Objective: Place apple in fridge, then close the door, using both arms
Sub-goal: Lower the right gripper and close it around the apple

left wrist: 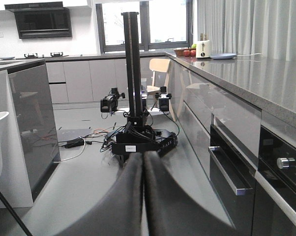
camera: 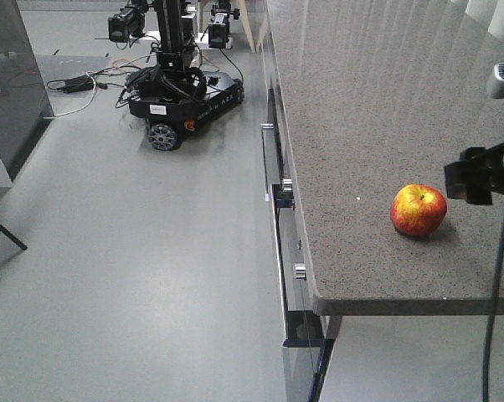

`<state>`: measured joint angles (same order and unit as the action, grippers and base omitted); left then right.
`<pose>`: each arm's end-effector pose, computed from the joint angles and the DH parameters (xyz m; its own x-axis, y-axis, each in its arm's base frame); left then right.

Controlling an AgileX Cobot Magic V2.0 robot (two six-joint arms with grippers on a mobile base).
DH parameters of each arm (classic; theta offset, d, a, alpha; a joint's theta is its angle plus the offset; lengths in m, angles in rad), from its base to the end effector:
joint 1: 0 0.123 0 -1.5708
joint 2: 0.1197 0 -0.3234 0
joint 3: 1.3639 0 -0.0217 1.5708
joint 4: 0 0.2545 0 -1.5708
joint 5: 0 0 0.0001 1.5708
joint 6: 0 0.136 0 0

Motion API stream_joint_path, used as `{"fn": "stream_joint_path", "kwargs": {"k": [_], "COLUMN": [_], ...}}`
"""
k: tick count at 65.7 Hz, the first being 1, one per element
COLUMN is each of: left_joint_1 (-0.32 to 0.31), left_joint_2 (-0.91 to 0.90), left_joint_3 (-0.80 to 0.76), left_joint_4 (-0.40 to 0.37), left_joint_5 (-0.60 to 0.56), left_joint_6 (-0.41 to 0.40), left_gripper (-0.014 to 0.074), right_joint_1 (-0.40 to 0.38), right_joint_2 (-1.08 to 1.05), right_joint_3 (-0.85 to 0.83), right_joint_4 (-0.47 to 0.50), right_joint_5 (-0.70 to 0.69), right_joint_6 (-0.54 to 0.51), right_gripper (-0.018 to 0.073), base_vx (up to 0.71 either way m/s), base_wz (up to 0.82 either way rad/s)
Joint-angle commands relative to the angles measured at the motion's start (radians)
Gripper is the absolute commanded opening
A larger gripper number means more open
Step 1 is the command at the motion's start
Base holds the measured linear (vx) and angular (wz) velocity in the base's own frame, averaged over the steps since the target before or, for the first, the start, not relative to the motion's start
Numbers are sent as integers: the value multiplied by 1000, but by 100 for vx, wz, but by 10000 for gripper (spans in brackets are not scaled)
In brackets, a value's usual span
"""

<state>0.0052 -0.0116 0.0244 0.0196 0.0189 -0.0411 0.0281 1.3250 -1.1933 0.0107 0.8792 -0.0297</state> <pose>0.0665 0.0004 0.2059 0.0556 -0.0212 -0.9982 -0.0044 0.9998 -0.0215 0.2963 0.0094 0.3456 -0.7965 -0.0453 -0.6029 -0.0513 0.9987 -0.0072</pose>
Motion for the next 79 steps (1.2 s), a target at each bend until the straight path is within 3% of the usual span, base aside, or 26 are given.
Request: {"fn": "stream_joint_path", "kwargs": {"k": [1, 10, 37, 79], "left_joint_1": [-5, -5, -5, -5], "left_joint_2": [-16, -16, -16, -16], "left_joint_3": [28, 28, 28, 28], "left_joint_4": [-1, -1, -1, -1], "left_joint_5": [-70, -70, -70, -70], "left_joint_6": [-9, -9, -9, -9], "left_gripper": [-6, -6, -6, -6], "right_joint_1": [-5, -5, -8, -8], "right_joint_2": [48, 152, 379, 508], "right_joint_3": [-73, -132, -286, -342], "right_joint_4": [20, 52, 15, 14], "right_joint_5": [-34, -17, 8, 32], "right_joint_6": [-11, -15, 15, 11], "right_gripper": [544, 549, 620, 568], "base_vx": [0, 0, 0, 0], "base_wz": [0, 0, 0, 0]}}
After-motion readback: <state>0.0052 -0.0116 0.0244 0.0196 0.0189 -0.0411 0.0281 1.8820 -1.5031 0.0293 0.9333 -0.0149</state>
